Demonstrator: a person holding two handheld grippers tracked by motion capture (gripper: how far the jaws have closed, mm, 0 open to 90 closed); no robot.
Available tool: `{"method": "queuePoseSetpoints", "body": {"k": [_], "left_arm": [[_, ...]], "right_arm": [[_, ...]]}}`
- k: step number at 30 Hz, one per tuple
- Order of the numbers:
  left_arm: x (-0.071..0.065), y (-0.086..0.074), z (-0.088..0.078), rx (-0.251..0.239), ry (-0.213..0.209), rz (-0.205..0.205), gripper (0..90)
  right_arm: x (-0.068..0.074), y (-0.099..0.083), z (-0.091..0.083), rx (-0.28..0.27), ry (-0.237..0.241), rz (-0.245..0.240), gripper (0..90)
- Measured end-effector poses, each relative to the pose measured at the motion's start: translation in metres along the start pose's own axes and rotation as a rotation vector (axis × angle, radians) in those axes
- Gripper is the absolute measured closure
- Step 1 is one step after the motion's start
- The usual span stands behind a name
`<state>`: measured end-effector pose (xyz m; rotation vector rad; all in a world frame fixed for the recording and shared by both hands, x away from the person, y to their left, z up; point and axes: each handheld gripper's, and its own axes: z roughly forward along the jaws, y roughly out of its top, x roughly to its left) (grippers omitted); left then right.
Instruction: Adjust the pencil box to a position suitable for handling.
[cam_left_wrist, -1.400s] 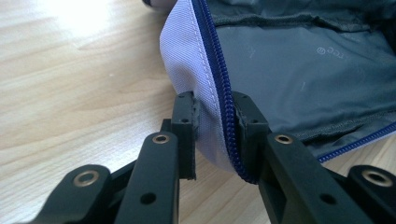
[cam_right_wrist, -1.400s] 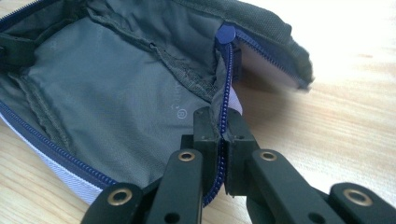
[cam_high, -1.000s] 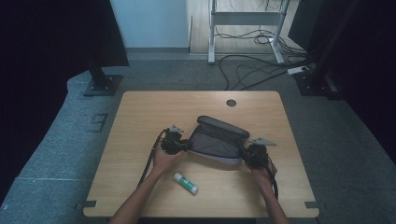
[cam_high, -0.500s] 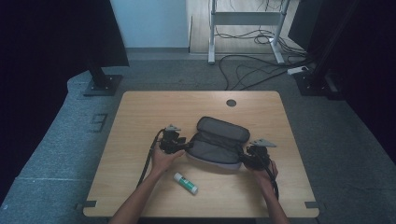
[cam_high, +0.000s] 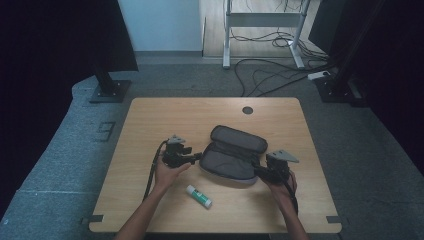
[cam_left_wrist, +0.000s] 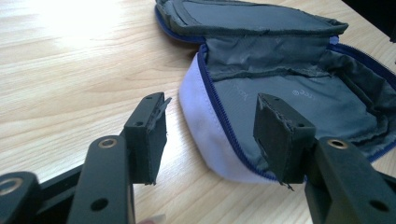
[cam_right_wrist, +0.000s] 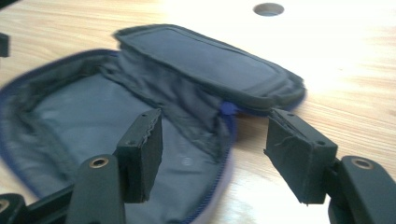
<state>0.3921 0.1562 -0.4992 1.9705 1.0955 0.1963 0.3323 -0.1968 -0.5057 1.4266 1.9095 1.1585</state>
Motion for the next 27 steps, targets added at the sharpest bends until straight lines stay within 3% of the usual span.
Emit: {"method": "queuePoseSetpoints", "body": {"k": [2, 3, 10, 18, 27], "left_arm": [[0.001, -0.001, -0.002, -0.004, 0.003, 0.002, 42.9], [0.003, -0.004, -0.007, -0.007, 0.004, 0.005, 42.4], [0.016, -0.017, -0.021, -0.022, 0.018, -0.007, 40.7], [0.027, -0.029, -0.037, -0.032, 0.031, -0.034, 39.4], [0.034, -0.04, -0.049, -0.028, 0.061, -0.038, 37.9]], "right_arm": [[0.003, 0.0, -0.001, 0.001, 0.011, -0.008, 35.3], [0.011, 0.0, -0.003, -0.002, 0.038, -0.042, 34.6], [0.037, -0.001, -0.007, -0.004, 0.119, -0.11, 35.0], [0.055, -0.003, -0.005, -0.003, 0.193, -0.11, 37.4], [0.088, -0.004, -0.002, 0.008, 0.292, -0.146, 38.2]]}}
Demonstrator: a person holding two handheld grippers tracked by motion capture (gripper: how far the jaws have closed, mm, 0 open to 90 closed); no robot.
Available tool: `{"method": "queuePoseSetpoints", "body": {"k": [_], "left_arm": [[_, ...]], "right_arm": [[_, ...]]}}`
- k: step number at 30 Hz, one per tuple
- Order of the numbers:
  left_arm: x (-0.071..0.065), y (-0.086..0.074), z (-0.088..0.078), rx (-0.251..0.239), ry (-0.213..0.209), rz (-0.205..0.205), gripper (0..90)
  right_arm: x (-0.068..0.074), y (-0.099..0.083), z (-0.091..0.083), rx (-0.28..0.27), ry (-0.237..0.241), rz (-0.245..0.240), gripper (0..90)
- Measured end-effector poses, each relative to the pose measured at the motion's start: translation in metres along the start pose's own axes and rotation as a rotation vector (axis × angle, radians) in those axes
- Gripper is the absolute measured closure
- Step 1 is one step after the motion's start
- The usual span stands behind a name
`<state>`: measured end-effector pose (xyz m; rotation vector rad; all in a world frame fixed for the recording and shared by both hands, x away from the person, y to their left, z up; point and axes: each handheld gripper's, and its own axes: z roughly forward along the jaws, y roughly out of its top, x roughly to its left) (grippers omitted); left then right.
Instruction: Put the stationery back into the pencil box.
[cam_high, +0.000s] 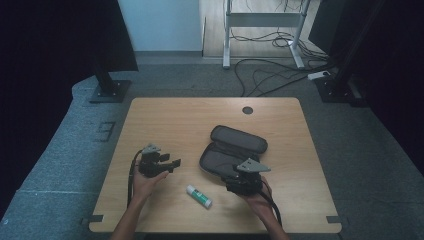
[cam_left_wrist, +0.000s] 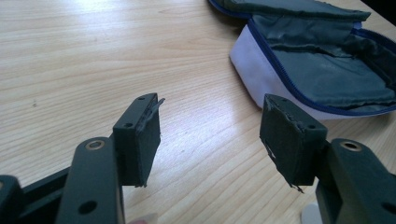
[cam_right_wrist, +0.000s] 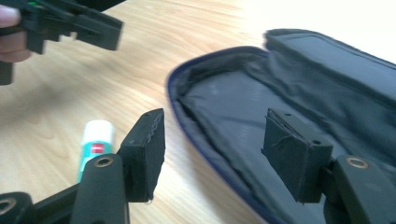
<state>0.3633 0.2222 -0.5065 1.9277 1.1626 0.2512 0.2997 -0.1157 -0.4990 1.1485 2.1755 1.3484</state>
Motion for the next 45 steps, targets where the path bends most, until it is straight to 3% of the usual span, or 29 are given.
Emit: {"method": "queuePoseSetpoints", "body": {"k": [9, 15, 23, 32, 36, 45], "left_arm": [[0.005, -0.006, -0.004, 0.013, -0.001, -0.014, 37.3], [0.007, -0.007, -0.01, -0.009, -0.005, -0.03, 37.3], [0.008, -0.011, -0.011, 0.002, -0.008, -0.03, 37.3], [0.012, -0.02, -0.007, 0.033, 0.015, -0.024, 37.6], [0.014, -0.023, -0.006, 0.049, 0.012, -0.03, 37.3], [0.015, -0.025, -0.005, 0.061, 0.009, -0.032, 36.8]], "right_arm": [[0.03, 0.003, 0.01, 0.014, 0.061, -0.04, 39.4], [0.039, 0.004, 0.017, 0.021, 0.085, -0.049, 40.3], [0.05, 0.002, 0.027, 0.036, 0.115, -0.048, 41.6], [0.073, -0.009, 0.04, 0.08, 0.162, -0.084, 42.7], [0.08, -0.014, 0.045, 0.106, 0.168, -0.099, 44.0], [0.08, -0.024, 0.055, 0.158, 0.15, -0.115, 50.0]]}}
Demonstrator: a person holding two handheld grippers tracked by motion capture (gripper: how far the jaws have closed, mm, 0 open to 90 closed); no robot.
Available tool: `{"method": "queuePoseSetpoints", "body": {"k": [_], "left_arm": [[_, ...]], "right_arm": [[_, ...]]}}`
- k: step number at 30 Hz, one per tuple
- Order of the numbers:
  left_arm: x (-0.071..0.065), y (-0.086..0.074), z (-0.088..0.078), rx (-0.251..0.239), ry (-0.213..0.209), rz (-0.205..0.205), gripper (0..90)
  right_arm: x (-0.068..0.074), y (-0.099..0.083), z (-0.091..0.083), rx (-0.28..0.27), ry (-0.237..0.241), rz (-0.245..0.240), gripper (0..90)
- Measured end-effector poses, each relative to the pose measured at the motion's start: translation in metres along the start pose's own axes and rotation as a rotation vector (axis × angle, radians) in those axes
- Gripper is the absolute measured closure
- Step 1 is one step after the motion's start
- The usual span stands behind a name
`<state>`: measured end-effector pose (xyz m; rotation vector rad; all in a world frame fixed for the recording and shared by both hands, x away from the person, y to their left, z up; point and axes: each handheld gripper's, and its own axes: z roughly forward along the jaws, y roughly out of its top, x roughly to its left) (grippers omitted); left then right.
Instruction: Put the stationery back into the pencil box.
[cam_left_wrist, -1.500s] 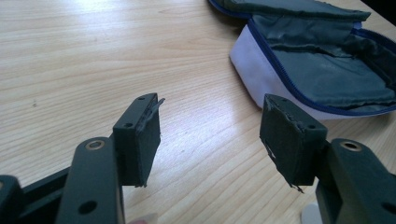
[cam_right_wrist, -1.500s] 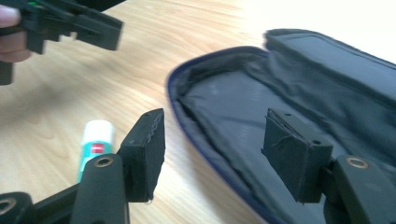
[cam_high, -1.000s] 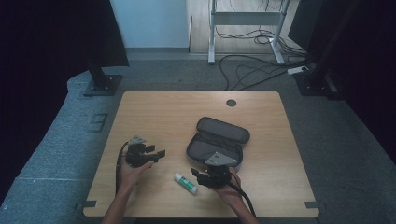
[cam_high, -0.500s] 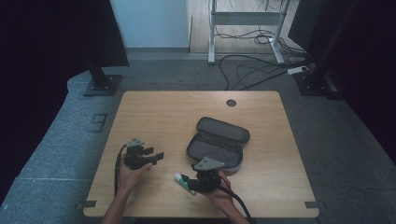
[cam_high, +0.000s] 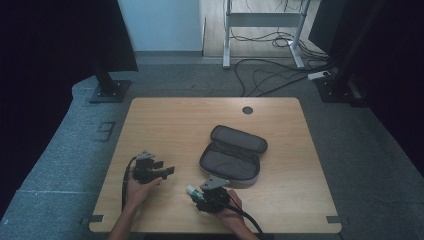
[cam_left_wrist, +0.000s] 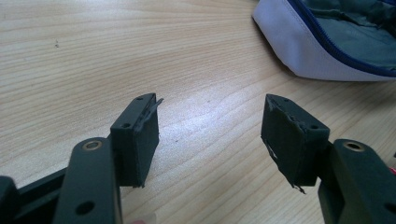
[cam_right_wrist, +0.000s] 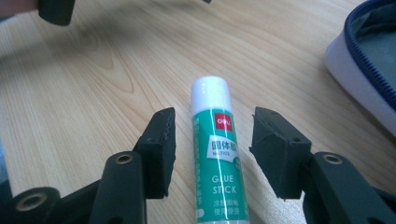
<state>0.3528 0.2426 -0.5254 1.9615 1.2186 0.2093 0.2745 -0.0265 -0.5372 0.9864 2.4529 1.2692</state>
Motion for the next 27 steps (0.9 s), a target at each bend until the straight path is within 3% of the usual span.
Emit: {"method": "queuePoseSetpoints", "body": {"k": [7, 15, 27], "left_arm": [[0.0026, -0.0002, -0.0021, -0.004, -0.003, -0.008, 36.8], [0.0062, -0.0017, -0.0041, -0.007, -0.002, -0.019, 36.8], [0.0047, -0.0015, -0.0046, -0.02, 0.0, -0.011, 37.1]], "right_arm": [[-0.0052, -0.0047, 0.0062, 0.045, 0.01, 0.006, 55.7], [-0.0045, -0.0073, 0.0067, 0.066, -0.009, -0.023, 63.8], [-0.0041, -0.0061, 0.0045, 0.08, -0.01, -0.036, 64.7]]}}
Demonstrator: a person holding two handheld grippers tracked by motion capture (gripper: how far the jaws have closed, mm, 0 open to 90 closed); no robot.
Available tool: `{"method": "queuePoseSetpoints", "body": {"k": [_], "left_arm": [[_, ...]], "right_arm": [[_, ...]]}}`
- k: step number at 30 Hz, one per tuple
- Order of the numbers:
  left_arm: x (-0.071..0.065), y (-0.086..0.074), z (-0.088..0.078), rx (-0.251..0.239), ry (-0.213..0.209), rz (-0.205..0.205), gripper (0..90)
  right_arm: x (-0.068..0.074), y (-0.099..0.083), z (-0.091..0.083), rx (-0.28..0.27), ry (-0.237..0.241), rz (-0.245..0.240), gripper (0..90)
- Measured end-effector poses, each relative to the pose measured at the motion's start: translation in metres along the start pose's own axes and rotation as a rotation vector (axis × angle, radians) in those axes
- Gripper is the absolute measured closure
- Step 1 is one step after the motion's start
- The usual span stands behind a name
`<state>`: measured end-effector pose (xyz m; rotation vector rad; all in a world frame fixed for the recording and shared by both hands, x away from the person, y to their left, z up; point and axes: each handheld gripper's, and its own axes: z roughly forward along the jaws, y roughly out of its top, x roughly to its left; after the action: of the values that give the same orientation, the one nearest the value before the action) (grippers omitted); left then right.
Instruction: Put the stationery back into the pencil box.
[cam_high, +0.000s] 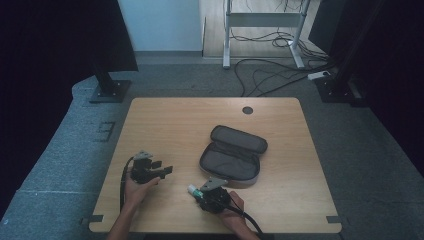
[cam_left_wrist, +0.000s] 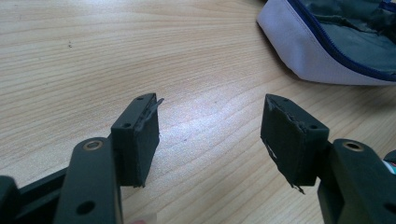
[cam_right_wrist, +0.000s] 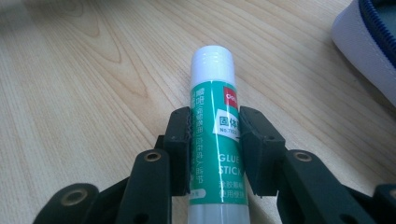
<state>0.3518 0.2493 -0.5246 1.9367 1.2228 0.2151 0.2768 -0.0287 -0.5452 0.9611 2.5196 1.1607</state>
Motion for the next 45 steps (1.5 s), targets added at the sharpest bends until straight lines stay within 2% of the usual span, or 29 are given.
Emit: {"method": "queuePoseSetpoints", "body": {"k": [16, 20, 29, 45], "left_arm": [[0.002, -0.001, 0.002, 0.013, 0.003, -0.003, 37.1], [0.003, -0.001, 0.003, 0.016, 0.004, -0.002, 37.0], [0.003, -0.001, 0.004, 0.021, 0.005, -0.005, 36.9], [0.007, -0.002, 0.003, 0.019, 0.01, -0.011, 36.9]], "right_arm": [[-0.01, 0.009, -0.023, -0.076, -0.002, 0.026, 64.8], [-0.016, 0.014, -0.033, -0.112, -0.013, 0.042, 64.8], [-0.029, 0.019, -0.048, -0.159, -0.026, 0.068, 64.8], [-0.05, 0.019, -0.058, -0.184, -0.078, 0.112, 64.8]]}}
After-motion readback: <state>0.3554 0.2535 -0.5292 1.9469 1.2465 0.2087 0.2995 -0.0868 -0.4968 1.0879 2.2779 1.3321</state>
